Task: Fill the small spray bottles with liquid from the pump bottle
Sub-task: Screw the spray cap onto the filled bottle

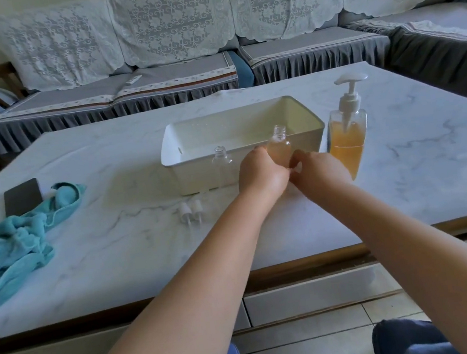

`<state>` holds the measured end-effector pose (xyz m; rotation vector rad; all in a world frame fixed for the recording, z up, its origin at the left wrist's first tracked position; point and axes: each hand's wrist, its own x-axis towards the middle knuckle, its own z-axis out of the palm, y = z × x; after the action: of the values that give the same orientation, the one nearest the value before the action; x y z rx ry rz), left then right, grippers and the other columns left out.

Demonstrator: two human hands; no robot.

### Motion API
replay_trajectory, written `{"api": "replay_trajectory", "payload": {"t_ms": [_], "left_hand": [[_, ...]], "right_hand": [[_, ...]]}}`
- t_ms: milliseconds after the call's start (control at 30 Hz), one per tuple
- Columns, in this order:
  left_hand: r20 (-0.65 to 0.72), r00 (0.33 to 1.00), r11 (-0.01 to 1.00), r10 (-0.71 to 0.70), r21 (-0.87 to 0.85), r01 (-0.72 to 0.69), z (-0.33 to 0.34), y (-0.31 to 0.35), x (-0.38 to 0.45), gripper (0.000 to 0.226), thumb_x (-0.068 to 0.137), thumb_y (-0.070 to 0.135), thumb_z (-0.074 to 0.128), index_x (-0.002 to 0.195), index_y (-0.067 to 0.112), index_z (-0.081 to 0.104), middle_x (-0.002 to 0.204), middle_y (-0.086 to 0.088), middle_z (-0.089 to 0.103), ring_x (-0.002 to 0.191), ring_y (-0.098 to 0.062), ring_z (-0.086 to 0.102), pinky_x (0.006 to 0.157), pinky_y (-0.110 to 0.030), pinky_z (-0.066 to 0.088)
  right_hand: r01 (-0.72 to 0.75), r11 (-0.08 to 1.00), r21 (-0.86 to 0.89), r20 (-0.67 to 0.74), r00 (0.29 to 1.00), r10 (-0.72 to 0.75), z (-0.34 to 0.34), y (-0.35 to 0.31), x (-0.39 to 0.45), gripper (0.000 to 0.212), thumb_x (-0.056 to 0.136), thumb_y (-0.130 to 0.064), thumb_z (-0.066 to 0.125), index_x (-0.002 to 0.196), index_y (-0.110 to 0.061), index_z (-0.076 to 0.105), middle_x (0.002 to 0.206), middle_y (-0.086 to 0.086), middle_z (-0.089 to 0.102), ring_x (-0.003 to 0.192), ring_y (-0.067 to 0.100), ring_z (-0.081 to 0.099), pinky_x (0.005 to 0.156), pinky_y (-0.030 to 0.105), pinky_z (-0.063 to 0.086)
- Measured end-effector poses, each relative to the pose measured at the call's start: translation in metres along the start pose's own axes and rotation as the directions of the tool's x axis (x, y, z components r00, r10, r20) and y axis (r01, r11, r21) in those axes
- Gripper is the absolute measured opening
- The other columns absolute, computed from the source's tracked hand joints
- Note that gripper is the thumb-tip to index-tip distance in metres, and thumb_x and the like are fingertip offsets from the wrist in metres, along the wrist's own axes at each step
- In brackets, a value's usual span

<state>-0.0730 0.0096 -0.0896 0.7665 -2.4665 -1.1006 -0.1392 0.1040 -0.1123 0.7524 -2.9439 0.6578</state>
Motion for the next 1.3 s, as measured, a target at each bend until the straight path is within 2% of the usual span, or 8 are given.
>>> {"api": "replay_trajectory", "payload": {"t_ms": [100, 200, 333, 500, 700, 900, 1133, 1300], "left_hand": [[-0.014, 1.0, 1.0, -0.004, -0.001, 0.004, -0.002, 0.004, 0.002, 0.044, 0.077, 0.023, 0.075, 0.116, 0.013, 0.057, 0.111, -0.006, 0.066, 0.102, -0.026, 0.063, 0.083, -0.036, 0.054], [0.008, 1.0, 1.0, -0.012, 0.015, 0.011, -0.002, 0.002, 0.005, 0.042, 0.078, 0.025, 0.074, 0.116, 0.015, 0.059, 0.109, -0.005, 0.067, 0.1, -0.026, 0.063, 0.076, -0.028, 0.051], [0.058, 0.998, 0.997, 0.007, 0.077, -0.011, -0.002, -0.003, 0.002, 0.052, 0.077, 0.023, 0.076, 0.125, 0.017, 0.057, 0.116, -0.005, 0.065, 0.106, -0.025, 0.062, 0.083, -0.028, 0.049], [0.122, 0.992, 0.997, 0.005, 0.074, -0.014, -0.004, -0.008, -0.003, 0.054, 0.078, 0.018, 0.076, 0.126, 0.013, 0.053, 0.117, -0.006, 0.063, 0.108, -0.026, 0.06, 0.091, -0.035, 0.049], [0.125, 0.992, 0.997, 0.028, 0.065, -0.036, -0.005, -0.008, -0.005, 0.053, 0.078, 0.018, 0.076, 0.126, 0.015, 0.054, 0.118, -0.004, 0.062, 0.108, -0.025, 0.059, 0.09, -0.033, 0.048], [0.128, 0.991, 0.998, 0.038, 0.041, -0.043, -0.008, -0.005, -0.007, 0.052, 0.079, 0.021, 0.075, 0.126, 0.016, 0.054, 0.115, -0.003, 0.063, 0.105, -0.024, 0.06, 0.09, -0.036, 0.05], [0.137, 0.99, 1.0, 0.026, -0.003, -0.026, -0.01, 0.0, -0.008, 0.046, 0.08, 0.023, 0.073, 0.121, 0.013, 0.055, 0.116, -0.006, 0.064, 0.107, -0.027, 0.061, 0.093, -0.04, 0.05], [0.14, 0.989, 0.999, 0.034, -0.031, -0.03, -0.013, 0.004, -0.011, 0.037, 0.084, 0.022, 0.069, 0.117, 0.012, 0.057, 0.111, -0.006, 0.066, 0.102, -0.027, 0.062, 0.091, -0.042, 0.051]], "right_hand": [[0.052, 0.997, 0.057, -0.167, 0.985, -0.042, -0.015, -0.004, -0.001, 0.017, 0.094, -0.027, 0.056, 0.108, -0.023, 0.063, 0.1, 0.007, 0.061, 0.077, 0.024, 0.05, 0.059, 0.03, 0.035], [0.173, 0.981, 0.085, -0.322, 0.937, -0.137, -0.034, -0.006, 0.004, 0.018, 0.095, -0.022, 0.053, 0.11, -0.021, 0.064, 0.102, 0.01, 0.058, 0.075, 0.025, 0.05, 0.061, 0.029, 0.034], [0.409, 0.845, 0.344, -0.51, 0.837, -0.198, -0.059, -0.007, 0.011, 0.013, 0.095, -0.015, 0.054, 0.103, -0.022, 0.059, 0.096, 0.005, 0.065, 0.078, 0.019, 0.067, 0.068, 0.038, 0.053], [0.509, 0.5, 0.7, -0.569, 0.822, -0.04, -0.086, -0.015, 0.006, 0.026, 0.096, -0.006, 0.05, 0.098, -0.03, 0.039, 0.091, 0.01, 0.063, 0.081, 0.014, 0.073, 0.077, 0.038, 0.06], [0.562, 0.489, 0.667, -0.629, 0.776, -0.035, -0.088, -0.018, 0.005, 0.024, 0.096, -0.005, 0.051, 0.102, -0.025, 0.038, 0.089, 0.008, 0.062, 0.083, 0.015, 0.073, 0.076, 0.036, 0.06], [0.487, 0.54, 0.686, -0.543, 0.837, -0.064, -0.073, -0.02, 0.004, 0.024, 0.094, -0.001, 0.052, 0.103, -0.02, 0.039, 0.099, 0.014, 0.065, 0.083, 0.013, 0.073, 0.08, 0.039, 0.059], [0.217, 0.746, 0.63, -0.186, 0.974, -0.126, -0.047, -0.025, 0.003, 0.035, 0.092, -0.024, 0.066, 0.124, -0.019, 0.053, 0.101, 0.005, 0.069, 0.093, 0.019, 0.067, 0.082, 0.032, 0.052], [0.132, 0.655, 0.744, -0.03, 0.986, -0.164, -0.05, -0.023, 0.002, 0.012, 0.095, -0.025, 0.063, 0.106, -0.025, 0.068, 0.099, -0.001, 0.072, 0.099, 0.016, 0.068, 0.098, 0.04, 0.053]]}}
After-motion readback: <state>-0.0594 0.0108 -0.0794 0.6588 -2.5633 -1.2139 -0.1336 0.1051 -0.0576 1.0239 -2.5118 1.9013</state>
